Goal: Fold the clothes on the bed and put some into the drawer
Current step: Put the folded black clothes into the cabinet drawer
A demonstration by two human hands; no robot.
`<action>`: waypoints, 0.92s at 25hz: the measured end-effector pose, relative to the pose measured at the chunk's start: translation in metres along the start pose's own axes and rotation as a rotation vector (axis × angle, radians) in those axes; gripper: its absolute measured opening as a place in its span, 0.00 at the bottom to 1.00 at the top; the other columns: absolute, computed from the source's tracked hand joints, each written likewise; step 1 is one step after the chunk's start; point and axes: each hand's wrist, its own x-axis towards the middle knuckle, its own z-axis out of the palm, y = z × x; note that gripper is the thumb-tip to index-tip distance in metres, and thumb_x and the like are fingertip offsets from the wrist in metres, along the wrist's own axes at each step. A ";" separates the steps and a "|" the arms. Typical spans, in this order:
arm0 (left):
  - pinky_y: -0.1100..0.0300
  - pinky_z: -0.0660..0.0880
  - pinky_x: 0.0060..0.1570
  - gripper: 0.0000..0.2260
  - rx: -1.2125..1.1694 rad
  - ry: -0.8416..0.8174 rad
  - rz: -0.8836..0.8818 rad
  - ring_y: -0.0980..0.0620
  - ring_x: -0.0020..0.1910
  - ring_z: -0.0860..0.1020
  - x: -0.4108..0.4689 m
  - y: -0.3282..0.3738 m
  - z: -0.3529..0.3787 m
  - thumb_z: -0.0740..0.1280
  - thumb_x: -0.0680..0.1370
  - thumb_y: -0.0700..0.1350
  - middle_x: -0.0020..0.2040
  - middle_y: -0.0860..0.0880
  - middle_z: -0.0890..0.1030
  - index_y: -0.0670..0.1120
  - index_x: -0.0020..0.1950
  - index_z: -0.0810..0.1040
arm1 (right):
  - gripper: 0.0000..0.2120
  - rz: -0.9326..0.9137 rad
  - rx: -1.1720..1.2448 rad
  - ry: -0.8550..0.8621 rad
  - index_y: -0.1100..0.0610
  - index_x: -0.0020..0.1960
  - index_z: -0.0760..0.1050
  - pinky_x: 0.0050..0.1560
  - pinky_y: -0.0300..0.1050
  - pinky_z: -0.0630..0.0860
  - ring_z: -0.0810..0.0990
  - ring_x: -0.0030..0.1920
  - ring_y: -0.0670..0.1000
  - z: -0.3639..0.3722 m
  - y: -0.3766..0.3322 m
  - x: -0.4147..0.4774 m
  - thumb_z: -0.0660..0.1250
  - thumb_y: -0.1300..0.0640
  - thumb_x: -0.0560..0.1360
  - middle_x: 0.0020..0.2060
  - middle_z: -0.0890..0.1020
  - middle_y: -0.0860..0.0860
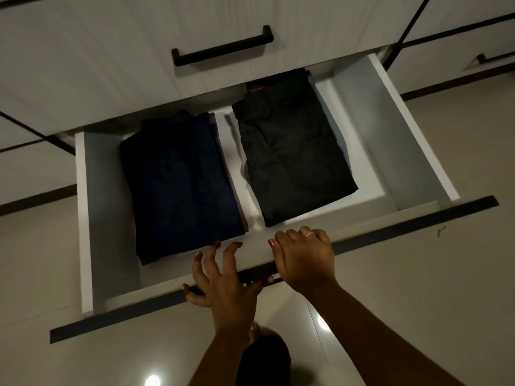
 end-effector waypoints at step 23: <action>0.49 0.69 0.65 0.48 -1.476 -0.289 -0.967 0.42 0.62 0.76 0.115 0.033 -0.076 0.60 0.65 0.70 0.66 0.38 0.74 0.40 0.75 0.60 | 0.32 1.431 1.861 0.003 0.45 0.77 0.55 0.60 0.51 0.75 0.71 0.68 0.54 -0.003 -0.029 0.110 0.55 0.71 0.80 0.70 0.70 0.51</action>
